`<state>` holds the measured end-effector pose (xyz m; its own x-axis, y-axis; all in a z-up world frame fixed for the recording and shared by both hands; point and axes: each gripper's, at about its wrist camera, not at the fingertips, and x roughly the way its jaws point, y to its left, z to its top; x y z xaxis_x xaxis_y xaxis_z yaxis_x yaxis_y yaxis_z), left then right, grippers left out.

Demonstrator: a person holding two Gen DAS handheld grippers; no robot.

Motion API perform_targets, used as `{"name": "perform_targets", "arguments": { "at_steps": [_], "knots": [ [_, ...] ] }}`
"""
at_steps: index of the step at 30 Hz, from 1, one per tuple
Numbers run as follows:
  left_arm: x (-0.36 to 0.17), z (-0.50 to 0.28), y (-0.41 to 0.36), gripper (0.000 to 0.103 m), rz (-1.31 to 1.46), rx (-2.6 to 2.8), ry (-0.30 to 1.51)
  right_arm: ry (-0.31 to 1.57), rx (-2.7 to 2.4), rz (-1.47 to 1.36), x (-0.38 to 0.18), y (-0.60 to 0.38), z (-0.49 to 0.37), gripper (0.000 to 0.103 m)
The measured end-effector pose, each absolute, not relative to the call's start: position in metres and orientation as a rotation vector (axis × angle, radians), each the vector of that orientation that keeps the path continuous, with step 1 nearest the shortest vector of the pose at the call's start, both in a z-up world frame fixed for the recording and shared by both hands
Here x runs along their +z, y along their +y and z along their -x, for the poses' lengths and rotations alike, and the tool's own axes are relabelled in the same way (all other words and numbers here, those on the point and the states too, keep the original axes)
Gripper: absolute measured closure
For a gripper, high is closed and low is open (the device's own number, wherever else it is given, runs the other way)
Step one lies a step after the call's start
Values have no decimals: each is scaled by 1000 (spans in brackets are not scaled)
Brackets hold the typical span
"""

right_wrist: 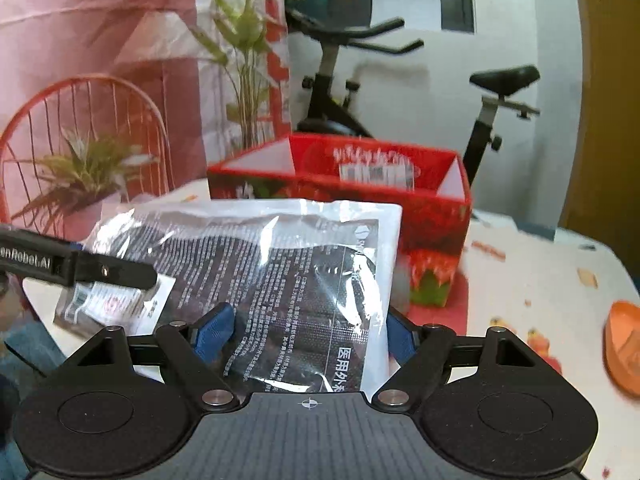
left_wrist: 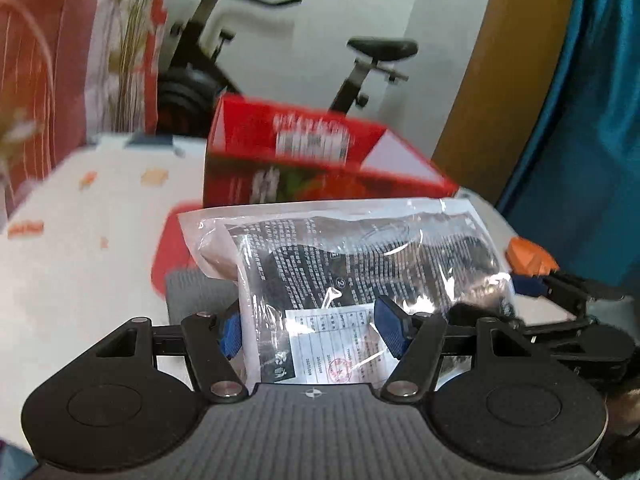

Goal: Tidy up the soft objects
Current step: 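Close both grippers on the clear plastic bag and lift it, then carry the clear bag with both grippers over the red strawberry box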

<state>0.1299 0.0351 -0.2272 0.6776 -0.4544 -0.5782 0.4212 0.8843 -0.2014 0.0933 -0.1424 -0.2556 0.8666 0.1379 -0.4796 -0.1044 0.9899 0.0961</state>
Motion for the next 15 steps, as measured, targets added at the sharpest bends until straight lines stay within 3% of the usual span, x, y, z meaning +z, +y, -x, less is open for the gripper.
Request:
{"name": "perform_targets", "arguments": {
  "at_steps": [3, 7, 15],
  "knots": [
    [-209, -136, 36, 36, 73, -498, 609, 468, 126, -57, -245, -149, -97, 29],
    [-190, -154, 31, 36, 80, -473, 546, 407, 107, 65, -224, -150, -108, 40],
    [-177, -185, 26, 36, 148, -492, 537, 328, 103, 42, -189, -171, -132, 45]
  ]
}}
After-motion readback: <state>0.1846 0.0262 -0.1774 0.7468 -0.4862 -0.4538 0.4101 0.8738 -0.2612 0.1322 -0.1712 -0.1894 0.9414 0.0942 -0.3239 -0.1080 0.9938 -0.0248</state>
